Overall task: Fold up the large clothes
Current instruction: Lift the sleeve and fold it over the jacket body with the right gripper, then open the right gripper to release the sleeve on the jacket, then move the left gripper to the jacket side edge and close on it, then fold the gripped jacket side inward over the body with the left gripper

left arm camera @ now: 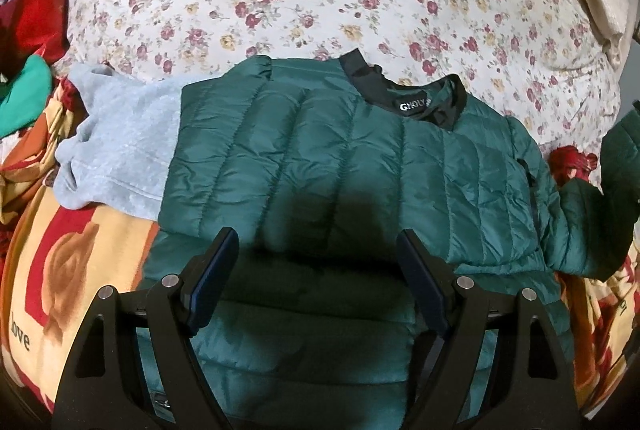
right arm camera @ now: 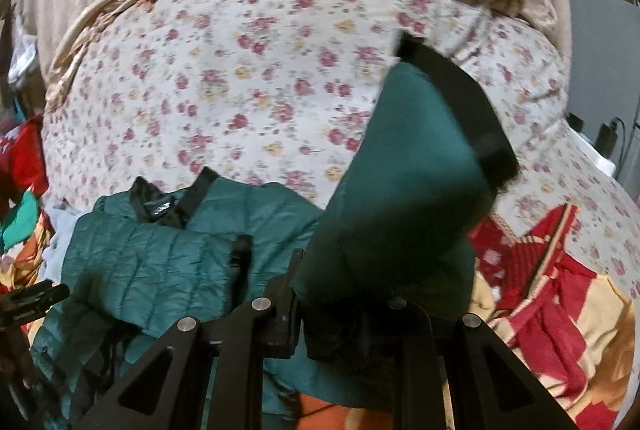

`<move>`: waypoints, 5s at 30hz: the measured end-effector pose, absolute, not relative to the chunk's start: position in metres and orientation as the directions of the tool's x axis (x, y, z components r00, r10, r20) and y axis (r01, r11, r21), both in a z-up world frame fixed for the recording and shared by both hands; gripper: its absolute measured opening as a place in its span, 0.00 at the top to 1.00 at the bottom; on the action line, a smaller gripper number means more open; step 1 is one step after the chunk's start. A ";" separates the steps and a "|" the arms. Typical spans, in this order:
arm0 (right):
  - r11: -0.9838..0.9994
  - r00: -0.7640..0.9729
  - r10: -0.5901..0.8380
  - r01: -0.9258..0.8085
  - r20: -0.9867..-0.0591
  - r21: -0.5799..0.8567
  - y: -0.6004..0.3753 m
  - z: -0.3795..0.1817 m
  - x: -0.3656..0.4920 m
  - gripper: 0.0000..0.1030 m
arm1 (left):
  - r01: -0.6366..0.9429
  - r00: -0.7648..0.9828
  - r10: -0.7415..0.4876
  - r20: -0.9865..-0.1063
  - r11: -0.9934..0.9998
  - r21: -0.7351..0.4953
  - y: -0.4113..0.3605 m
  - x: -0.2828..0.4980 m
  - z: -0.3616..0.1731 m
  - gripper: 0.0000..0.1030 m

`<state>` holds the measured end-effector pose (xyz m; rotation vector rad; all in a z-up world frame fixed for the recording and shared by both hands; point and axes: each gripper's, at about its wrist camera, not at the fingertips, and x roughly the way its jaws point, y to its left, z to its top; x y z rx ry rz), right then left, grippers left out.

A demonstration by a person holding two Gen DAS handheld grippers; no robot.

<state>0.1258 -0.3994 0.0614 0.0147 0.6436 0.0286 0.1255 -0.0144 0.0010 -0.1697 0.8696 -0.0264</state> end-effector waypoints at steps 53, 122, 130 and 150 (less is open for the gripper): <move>0.883 0.516 0.421 -0.420 -0.747 0.208 -0.147 -0.032 0.183 0.33 | -0.165 0.628 -0.181 -0.757 0.919 -0.357 0.070 0.124 -0.015 0.21; 0.992 0.621 0.097 -0.121 -0.778 0.028 -0.294 -0.053 0.219 0.32 | -0.136 0.632 -0.036 -0.774 0.978 -0.156 0.067 0.191 -0.015 0.90; 0.994 0.628 0.099 -0.096 -0.772 0.049 -0.300 -0.039 0.211 0.32 | -0.156 0.628 -0.003 -0.779 0.979 -0.130 0.066 0.195 -0.016 0.59; 0.984 0.628 0.111 -0.179 -0.770 -0.004 -0.258 -0.031 0.172 0.32 | -0.055 0.688 0.004 -0.726 0.997 -0.046 0.030 0.167 -0.002 0.43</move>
